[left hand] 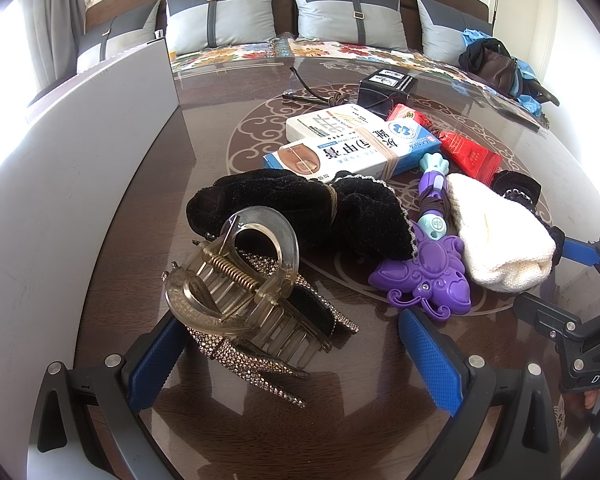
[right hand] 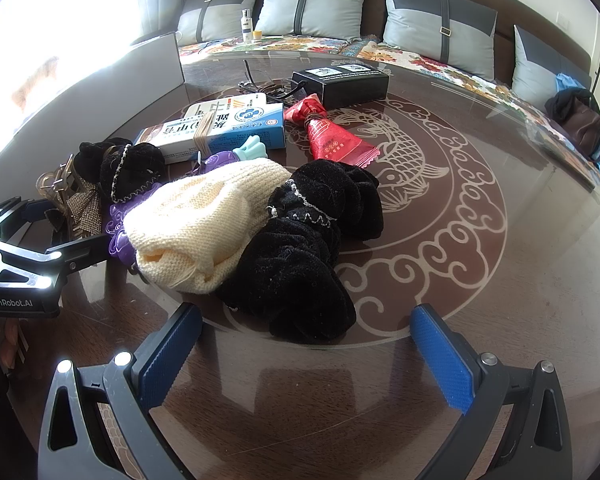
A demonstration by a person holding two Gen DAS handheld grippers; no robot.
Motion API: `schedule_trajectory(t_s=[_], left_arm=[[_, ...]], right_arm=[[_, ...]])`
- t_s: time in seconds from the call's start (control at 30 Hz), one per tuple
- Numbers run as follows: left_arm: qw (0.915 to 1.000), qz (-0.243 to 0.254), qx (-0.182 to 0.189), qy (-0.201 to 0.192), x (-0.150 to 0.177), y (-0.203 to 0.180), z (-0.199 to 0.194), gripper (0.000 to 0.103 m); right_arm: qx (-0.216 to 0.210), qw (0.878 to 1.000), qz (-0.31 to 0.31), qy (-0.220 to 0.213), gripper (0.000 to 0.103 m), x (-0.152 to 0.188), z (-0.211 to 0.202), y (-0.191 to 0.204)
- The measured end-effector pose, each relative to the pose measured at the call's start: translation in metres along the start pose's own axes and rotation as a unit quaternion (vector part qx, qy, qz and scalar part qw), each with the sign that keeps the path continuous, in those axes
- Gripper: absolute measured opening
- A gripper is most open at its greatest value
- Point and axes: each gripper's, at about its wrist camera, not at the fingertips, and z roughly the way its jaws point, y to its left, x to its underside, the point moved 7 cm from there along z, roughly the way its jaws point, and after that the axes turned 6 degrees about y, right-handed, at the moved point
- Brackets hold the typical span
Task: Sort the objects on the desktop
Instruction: 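Close the left tool on the clear claw clip with rhinestone bow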
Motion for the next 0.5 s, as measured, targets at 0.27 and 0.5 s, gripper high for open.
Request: schedule_trajectory(t_s=[0.27,0.5], left_arm=[[1.0000,0.000,0.002,0.001,0.001,0.000,0.000,0.103],[0.9992,0.024,0.013,0.031,0.042,0.008,-0.024,0.103]], right_arm=[[0.000,1.000,0.000,0.000,0.103,0.001,0.000,0.000],[0.000,1.000,0.001,0.000,0.103,0.002,-0.001,0.001]])
